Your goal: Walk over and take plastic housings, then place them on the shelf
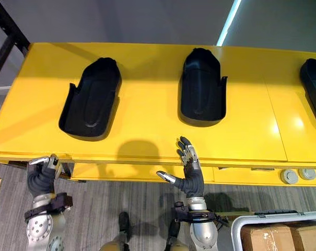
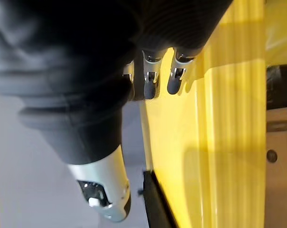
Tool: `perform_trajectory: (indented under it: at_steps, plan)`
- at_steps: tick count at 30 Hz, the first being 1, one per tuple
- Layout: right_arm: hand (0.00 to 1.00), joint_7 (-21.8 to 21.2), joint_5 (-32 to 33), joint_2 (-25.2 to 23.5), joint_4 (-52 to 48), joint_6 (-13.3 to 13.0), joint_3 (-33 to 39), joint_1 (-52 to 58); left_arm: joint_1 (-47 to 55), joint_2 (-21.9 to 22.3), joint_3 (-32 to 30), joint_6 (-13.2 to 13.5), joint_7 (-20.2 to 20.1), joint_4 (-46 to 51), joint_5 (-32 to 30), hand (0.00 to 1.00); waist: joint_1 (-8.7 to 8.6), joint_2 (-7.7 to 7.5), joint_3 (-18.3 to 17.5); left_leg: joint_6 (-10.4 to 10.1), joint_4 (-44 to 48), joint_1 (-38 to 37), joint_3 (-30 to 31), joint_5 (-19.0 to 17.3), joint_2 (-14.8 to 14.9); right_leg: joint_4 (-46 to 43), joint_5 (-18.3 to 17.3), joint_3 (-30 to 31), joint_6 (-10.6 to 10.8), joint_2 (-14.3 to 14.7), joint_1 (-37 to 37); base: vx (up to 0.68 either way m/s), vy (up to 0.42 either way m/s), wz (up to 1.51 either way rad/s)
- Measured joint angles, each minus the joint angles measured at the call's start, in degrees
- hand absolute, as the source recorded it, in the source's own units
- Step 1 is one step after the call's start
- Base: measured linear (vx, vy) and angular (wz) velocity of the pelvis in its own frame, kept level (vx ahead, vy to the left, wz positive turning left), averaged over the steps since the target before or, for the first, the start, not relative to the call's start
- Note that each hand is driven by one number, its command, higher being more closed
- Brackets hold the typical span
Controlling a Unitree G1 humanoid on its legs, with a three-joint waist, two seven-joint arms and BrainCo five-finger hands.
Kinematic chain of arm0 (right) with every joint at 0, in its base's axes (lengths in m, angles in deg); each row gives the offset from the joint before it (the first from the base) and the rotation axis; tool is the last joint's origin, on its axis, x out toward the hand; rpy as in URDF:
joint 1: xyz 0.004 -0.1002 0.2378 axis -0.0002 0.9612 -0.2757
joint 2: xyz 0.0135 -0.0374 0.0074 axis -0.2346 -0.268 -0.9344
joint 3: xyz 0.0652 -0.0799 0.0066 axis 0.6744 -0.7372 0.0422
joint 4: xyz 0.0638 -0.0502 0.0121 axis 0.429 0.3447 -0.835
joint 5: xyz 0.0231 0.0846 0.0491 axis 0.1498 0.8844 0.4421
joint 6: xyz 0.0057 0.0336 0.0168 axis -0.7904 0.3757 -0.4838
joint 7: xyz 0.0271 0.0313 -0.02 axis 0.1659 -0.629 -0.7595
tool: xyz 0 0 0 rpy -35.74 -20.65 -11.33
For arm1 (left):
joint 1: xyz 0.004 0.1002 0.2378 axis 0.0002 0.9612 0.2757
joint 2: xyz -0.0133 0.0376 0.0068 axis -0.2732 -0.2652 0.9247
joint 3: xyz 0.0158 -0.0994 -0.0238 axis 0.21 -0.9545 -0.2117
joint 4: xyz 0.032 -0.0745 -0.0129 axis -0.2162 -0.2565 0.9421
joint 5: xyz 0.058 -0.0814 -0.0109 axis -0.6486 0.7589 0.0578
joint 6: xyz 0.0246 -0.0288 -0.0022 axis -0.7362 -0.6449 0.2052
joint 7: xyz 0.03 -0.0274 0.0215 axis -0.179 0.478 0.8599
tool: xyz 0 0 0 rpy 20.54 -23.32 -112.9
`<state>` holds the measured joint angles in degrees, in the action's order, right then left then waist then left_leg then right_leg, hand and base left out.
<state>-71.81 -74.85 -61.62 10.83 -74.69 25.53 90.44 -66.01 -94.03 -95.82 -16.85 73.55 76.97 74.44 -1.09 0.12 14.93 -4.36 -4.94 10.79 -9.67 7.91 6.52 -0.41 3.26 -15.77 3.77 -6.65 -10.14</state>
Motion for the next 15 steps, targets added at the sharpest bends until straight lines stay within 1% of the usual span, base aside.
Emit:
perform_trajectory:
  at_steps: [2, 4, 6, 10, 15]
  plan:
    - [0.00, 0.0, 0.1, 0.3, 0.0, -0.1, -0.2, -0.1, -1.5, -1.6, -0.1, 0.3, -0.9, -1.0, 0.3, 1.00, -0.08, -0.03, 0.1, -0.2, 0.0, 0.0, -1.2, -0.3, 0.2, -0.1, 0.0, 1.1, 0.0, 0.1, -0.7, -0.02, -0.002, -0.23]
    - [0.00, -0.2, 0.3, 1.1, 0.0, -0.1, -1.1, 0.0, -2.5, -2.7, -0.1, 0.5, -1.7, -1.5, 1.2, 1.00, -0.52, 0.02, 0.2, -0.2, 0.0, 0.1, -1.6, -0.4, 0.3, -0.1, 0.1, 1.6, 0.0, 0.3, -1.2, -0.01, -0.009, -0.19]
    - [0.00, -0.4, 0.3, 1.7, 0.0, -0.1, -1.2, -0.1, -3.5, -3.0, -0.1, 0.5, -2.3, -2.2, 1.3, 1.00, -0.55, 0.01, 0.2, -0.4, 0.0, 0.2, -2.0, -0.5, 0.5, -0.1, 0.1, 2.0, -0.1, 0.5, -1.4, -0.01, -0.012, -0.15]
    - [0.00, -0.9, 0.3, 2.5, 0.0, -0.4, -1.4, -0.7, -5.4, -3.9, 0.2, 0.6, -3.6, -4.0, 3.6, 1.00, -0.90, 0.10, 0.2, -0.4, 0.0, 0.7, -2.9, -0.5, 0.8, -0.1, 0.2, 2.8, -0.2, 0.8, -2.5, -0.01, -0.008, -0.09]
    - [0.00, -0.9, 0.3, 2.5, 0.0, -0.6, -1.5, -1.0, -7.9, -5.2, 1.9, 0.8, -3.9, -5.6, 4.5, 1.00, -0.90, 0.14, 0.3, -0.4, 0.0, 1.0, -3.2, -0.5, 0.8, -0.1, 0.2, 3.0, -0.2, 0.8, -2.9, 0.00, 0.000, 0.00]
